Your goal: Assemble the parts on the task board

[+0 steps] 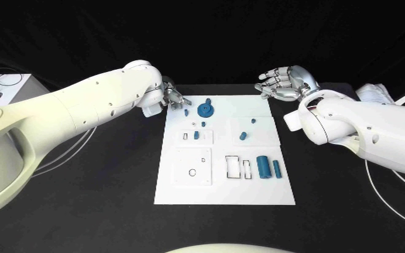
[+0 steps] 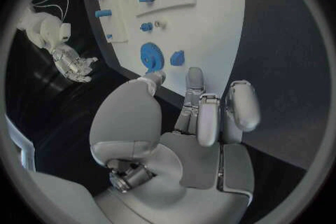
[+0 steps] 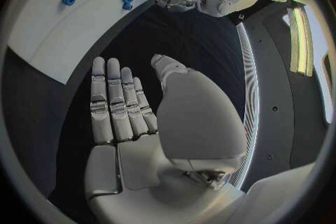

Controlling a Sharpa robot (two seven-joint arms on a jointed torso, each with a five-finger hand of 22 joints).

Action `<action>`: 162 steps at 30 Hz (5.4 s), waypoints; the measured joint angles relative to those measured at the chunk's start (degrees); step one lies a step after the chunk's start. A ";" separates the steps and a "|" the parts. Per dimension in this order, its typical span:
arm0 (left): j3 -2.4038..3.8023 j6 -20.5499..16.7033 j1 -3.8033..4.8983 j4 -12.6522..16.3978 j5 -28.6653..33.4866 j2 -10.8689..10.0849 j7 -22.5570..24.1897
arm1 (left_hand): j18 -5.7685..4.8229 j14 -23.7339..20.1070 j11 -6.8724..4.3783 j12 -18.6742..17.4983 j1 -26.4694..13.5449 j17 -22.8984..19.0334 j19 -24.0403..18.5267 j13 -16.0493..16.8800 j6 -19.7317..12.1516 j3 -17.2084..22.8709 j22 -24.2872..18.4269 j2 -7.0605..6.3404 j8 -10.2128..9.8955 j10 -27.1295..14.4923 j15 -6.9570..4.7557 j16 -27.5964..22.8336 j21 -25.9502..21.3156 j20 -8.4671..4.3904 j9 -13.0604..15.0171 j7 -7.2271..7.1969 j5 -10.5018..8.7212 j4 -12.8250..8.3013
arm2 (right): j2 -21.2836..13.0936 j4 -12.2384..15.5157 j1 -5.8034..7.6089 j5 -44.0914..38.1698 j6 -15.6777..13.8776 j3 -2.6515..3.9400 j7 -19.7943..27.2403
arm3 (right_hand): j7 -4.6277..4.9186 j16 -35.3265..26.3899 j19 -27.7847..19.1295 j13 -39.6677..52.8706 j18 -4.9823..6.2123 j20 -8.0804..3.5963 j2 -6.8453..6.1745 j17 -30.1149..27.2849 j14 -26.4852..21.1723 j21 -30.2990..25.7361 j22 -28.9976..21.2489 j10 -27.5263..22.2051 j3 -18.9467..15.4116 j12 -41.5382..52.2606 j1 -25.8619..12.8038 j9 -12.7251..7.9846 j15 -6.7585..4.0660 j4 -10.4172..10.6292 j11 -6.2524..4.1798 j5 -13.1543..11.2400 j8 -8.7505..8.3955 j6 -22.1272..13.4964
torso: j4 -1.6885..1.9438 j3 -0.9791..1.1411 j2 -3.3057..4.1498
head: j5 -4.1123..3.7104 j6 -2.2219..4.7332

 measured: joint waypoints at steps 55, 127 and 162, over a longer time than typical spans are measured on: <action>-0.26 4.06 0.00 0.62 0.52 -0.11 0.59 | 0.00 0.00 -1.86 0.36 10.35 0.00 0.83 -1.53 4.98 7.18 1.96 3.09 2.94 1.45 -1.25 0.24 0.49 -0.84 -1.66 -2.14 -0.03 -2.02 | 0.33 -0.14 0.00 -0.06 0.04 0.00 -0.09 | 0.00 0.00 0.00 -0.22 0.00 0.00 0.00 0.01 0.00 0.00 -0.26 0.00 0.00 0.00 0.00 -0.07 0.00 0.00 0.00 -0.01 0.00 0.00 | 0.10 0.07 -0.01 | -0.02 -0.49; -3.60 -1.57 -0.22 23.72 -0.83 -12.45 1.60 | 0.00 0.01 -3.50 4.95 1.91 0.00 5.34 6.24 9.49 20.12 7.99 -5.01 6.20 11.11 -3.08 2.90 3.83 -2.67 2.75 -4.36 18.83 -5.22 | 0.13 -0.64 -0.29 0.13 0.19 -0.01 -0.12 | 0.00 -0.22 0.00 -0.54 0.00 0.00 0.30 -0.04 0.00 0.00 -0.64 0.00 0.00 0.32 -0.30 -0.10 0.00 0.00 0.00 0.22 0.23 0.00 | 0.11 0.07 -0.14 | 1.18 -0.51; -4.71 0.35 -0.28 24.64 -2.93 -12.53 0.56 | 0.00 0.00 -3.98 4.95 1.86 0.00 5.33 6.37 9.88 20.12 7.97 -5.06 6.10 12.02 -3.07 2.89 3.82 -2.67 2.78 -4.36 19.07 -5.22 | 0.04 -0.54 -0.33 0.17 0.21 -0.01 -0.12 | 0.00 -0.22 0.00 -0.54 0.00 0.00 0.30 -0.03 0.00 0.00 -0.63 0.00 0.00 0.32 -0.30 -0.13 0.00 0.00 0.00 0.22 0.22 0.00 | 0.14 0.11 -0.11 | 1.24 -1.37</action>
